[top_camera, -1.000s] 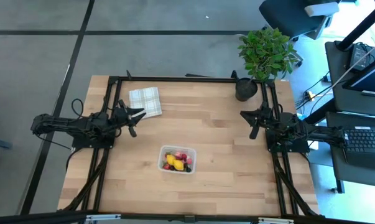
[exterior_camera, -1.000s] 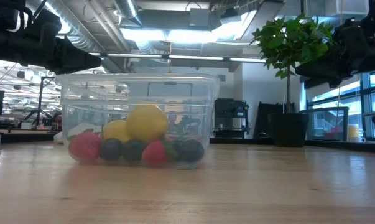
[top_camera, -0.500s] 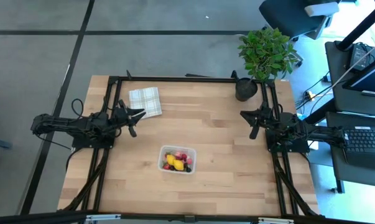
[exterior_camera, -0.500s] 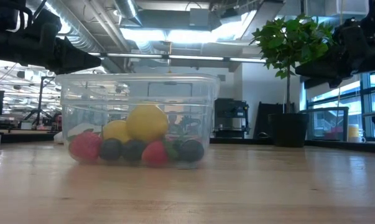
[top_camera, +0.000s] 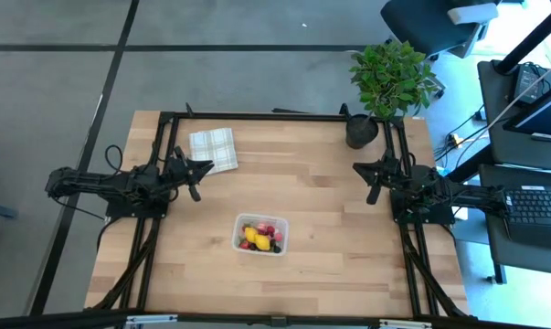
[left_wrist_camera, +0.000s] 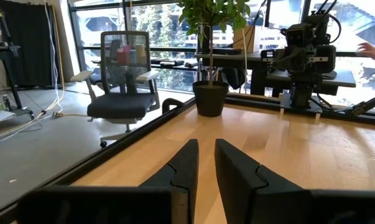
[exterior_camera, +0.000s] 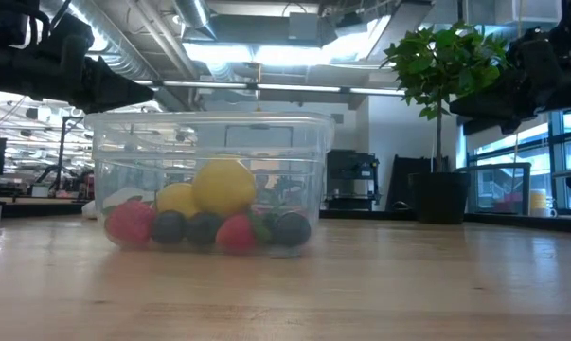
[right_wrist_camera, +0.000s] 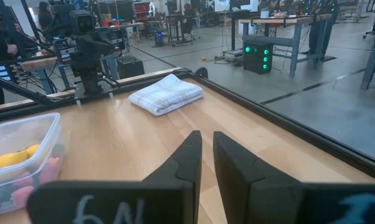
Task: Pick and placing Produce into tupperware
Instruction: Return to home position
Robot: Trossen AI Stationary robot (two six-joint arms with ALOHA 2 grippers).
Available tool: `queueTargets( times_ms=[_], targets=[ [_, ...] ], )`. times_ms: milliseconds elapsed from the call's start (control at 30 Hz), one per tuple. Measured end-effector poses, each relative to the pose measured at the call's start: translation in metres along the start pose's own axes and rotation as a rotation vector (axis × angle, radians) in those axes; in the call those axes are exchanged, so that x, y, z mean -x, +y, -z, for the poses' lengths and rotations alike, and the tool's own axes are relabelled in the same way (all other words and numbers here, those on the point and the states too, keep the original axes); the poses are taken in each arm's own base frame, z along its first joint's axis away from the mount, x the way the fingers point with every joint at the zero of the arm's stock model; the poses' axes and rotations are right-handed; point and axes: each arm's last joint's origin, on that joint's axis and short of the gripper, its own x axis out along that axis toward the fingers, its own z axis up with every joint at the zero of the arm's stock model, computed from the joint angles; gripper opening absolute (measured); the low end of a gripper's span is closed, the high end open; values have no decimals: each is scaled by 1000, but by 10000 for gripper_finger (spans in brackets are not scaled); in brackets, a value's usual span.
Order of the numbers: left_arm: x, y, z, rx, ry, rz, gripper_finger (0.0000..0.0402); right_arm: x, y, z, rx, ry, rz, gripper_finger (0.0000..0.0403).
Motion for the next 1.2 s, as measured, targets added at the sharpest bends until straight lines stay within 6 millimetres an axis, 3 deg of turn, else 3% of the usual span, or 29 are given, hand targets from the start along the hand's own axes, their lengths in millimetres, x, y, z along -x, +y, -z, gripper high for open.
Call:
queueTargets(
  times_ms=[933, 1200],
  targets=[
    [0, 0, 0, 0, 0, 0, 1, 0, 0, 0, 1, 0, 0, 45],
    [0, 0, 0, 0, 0, 0, 14, 0, 0, 0, 0, 0, 0, 45]
  ],
)
